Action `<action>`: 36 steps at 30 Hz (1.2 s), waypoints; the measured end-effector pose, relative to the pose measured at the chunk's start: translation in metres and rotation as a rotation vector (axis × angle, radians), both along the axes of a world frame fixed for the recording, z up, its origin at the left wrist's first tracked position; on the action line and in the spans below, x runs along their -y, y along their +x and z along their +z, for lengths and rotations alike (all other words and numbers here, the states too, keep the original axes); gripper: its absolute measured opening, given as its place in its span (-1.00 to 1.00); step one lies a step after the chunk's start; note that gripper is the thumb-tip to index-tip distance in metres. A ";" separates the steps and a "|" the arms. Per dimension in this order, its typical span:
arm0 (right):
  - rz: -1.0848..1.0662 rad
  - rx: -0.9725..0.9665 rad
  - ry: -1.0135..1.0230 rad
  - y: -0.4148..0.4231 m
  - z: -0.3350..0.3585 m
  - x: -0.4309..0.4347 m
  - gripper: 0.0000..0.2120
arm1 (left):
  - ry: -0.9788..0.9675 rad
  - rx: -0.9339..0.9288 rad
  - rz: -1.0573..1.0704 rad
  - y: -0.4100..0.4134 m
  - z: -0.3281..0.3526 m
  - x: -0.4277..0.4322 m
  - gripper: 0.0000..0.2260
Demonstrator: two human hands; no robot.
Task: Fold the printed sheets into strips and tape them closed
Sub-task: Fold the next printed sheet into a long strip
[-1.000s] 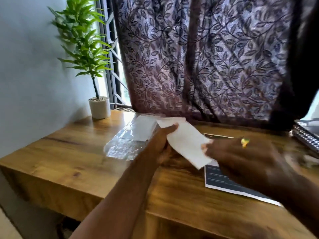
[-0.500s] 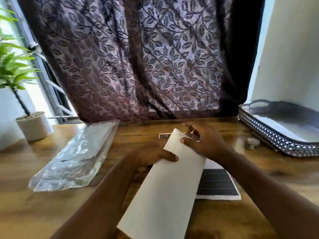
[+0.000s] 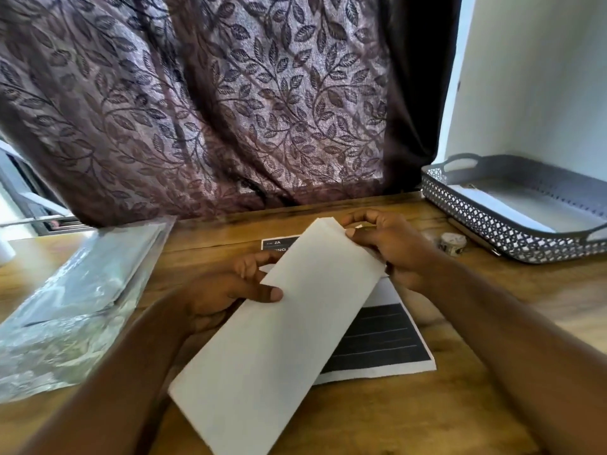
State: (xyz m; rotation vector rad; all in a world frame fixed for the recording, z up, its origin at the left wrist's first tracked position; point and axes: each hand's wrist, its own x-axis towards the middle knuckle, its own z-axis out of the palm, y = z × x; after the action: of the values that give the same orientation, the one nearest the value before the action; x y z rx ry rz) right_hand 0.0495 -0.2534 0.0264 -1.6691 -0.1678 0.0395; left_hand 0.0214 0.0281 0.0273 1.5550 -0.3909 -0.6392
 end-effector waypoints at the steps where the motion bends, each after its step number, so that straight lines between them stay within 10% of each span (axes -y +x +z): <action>1: 0.015 -0.011 0.024 0.001 -0.002 0.000 -0.81 | -0.032 -0.003 -0.013 0.001 0.000 0.002 -0.52; 23: 0.057 0.292 -0.447 -0.007 -0.002 -0.005 -0.92 | -0.099 -0.123 -0.020 -0.003 -0.005 0.015 -0.63; 36: 0.152 0.144 -0.432 -0.023 0.021 -0.007 -0.64 | 0.050 -0.066 -0.034 -0.009 0.000 0.024 -0.59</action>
State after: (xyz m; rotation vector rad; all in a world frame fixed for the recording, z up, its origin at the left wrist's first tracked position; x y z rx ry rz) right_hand 0.0269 -0.2464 0.0474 -2.0876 -0.4186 0.0739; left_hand 0.0128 0.0045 0.0270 1.5736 -0.3550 -0.7296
